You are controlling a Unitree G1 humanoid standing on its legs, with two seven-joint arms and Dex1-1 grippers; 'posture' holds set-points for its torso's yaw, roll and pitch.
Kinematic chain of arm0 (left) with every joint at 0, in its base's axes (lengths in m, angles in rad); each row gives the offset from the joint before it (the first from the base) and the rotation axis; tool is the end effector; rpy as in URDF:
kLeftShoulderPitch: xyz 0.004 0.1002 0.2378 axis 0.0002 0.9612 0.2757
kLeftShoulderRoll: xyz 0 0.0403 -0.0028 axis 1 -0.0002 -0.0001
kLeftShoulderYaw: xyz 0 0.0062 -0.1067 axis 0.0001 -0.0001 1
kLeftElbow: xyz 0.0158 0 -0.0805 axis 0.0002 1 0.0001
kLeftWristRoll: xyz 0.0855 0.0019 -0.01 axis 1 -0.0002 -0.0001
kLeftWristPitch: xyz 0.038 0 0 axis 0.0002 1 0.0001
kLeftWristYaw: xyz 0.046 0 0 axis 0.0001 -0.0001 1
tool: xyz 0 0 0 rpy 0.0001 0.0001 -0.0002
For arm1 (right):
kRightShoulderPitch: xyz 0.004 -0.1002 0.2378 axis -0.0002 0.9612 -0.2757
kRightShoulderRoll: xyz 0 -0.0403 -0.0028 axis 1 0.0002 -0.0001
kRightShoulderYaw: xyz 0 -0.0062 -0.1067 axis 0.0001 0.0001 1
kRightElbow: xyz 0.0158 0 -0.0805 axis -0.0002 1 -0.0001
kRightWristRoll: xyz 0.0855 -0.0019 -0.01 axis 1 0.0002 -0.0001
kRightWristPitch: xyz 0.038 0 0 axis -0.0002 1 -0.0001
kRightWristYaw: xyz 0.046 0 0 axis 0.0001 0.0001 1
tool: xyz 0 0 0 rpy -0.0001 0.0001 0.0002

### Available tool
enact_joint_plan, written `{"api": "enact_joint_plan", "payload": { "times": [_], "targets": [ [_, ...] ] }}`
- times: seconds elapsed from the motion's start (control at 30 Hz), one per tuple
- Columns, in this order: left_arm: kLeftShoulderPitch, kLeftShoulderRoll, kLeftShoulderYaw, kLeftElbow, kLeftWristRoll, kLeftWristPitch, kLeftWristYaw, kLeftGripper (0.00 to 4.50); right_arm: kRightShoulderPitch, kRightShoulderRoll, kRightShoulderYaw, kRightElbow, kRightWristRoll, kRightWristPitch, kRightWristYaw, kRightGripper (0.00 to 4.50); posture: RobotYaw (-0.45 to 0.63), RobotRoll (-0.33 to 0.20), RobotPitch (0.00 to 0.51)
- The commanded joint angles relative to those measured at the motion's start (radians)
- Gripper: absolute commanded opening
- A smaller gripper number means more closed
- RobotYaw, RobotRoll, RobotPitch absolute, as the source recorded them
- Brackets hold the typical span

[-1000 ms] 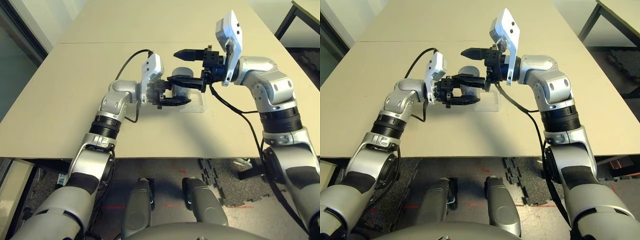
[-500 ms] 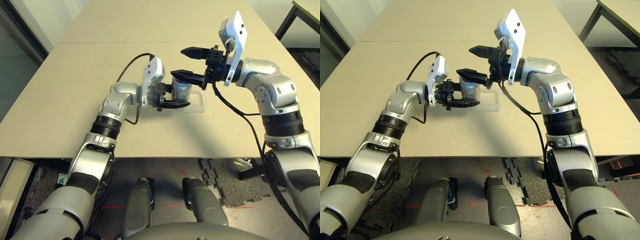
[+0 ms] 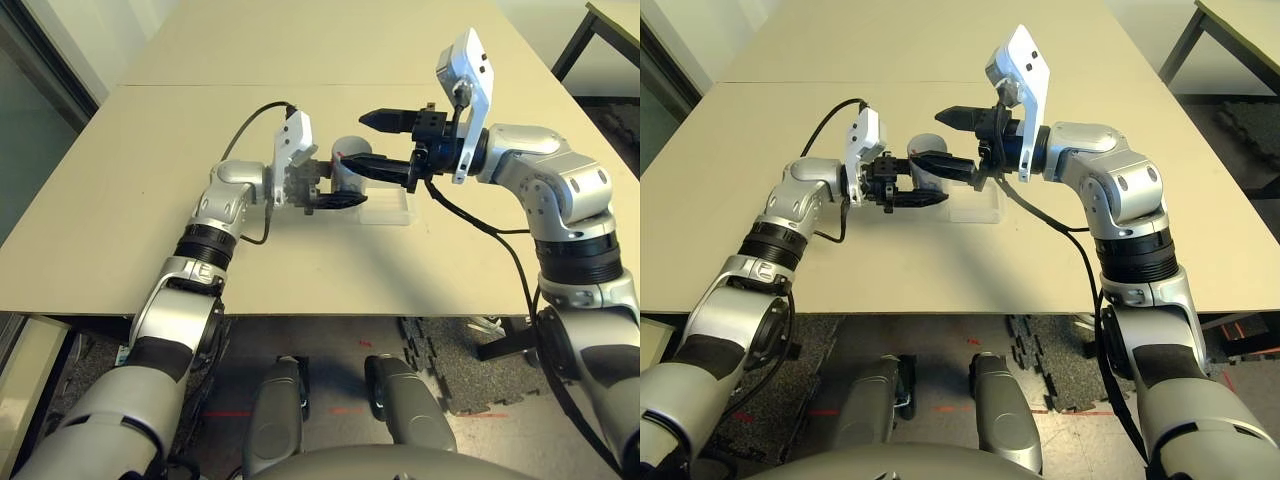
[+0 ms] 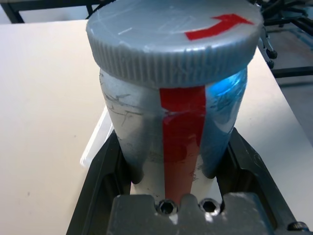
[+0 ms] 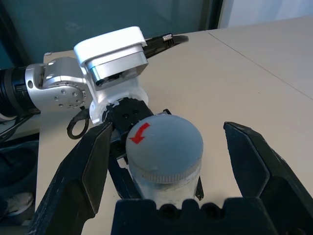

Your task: Pour the medicine from the bottle into the box.

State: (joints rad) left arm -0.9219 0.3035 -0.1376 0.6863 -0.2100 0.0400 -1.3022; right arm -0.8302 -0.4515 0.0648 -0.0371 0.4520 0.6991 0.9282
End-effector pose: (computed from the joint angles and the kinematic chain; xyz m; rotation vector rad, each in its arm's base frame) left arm 0.3407 0.1553 0.1685 0.2735 -0.0216 -1.4237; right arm 0.2926 -0.1647 0.2281 -0.1707 -0.0444 1.1914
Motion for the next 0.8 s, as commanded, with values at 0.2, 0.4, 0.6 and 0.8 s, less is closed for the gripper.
{"api": "enact_joint_plan", "payload": {
  "times": [0.2, 0.4, 0.6, 0.8],
  "targets": [
    [0.000, -0.008, -0.012, -0.027, 0.009, 0.001, -0.013, 2.50, 0.013, 0.015, 0.023, -0.006, -0.001, 0.003, -0.012, 4.50, -0.19, 0.000, 0.125],
    [0.011, -0.012, -0.013, -0.050, 0.005, 0.013, -0.012, 2.50, 0.022, 0.017, 0.022, 0.009, -0.012, -0.002, -0.025, 4.50, -0.19, 0.000, 0.126],
    [0.021, -0.009, -0.010, -0.061, 0.004, 0.022, -0.009, 2.50, 0.034, -0.001, -0.001, 0.022, -0.020, -0.006, -0.036, 4.50, -0.19, 0.000, 0.130],
    [0.022, 0.001, -0.002, -0.033, 0.008, 0.016, -0.001, 2.50, 0.053, -0.028, -0.040, 0.006, -0.001, 0.010, -0.055, 4.50, -0.19, 0.000, 0.132]
  ]
}}
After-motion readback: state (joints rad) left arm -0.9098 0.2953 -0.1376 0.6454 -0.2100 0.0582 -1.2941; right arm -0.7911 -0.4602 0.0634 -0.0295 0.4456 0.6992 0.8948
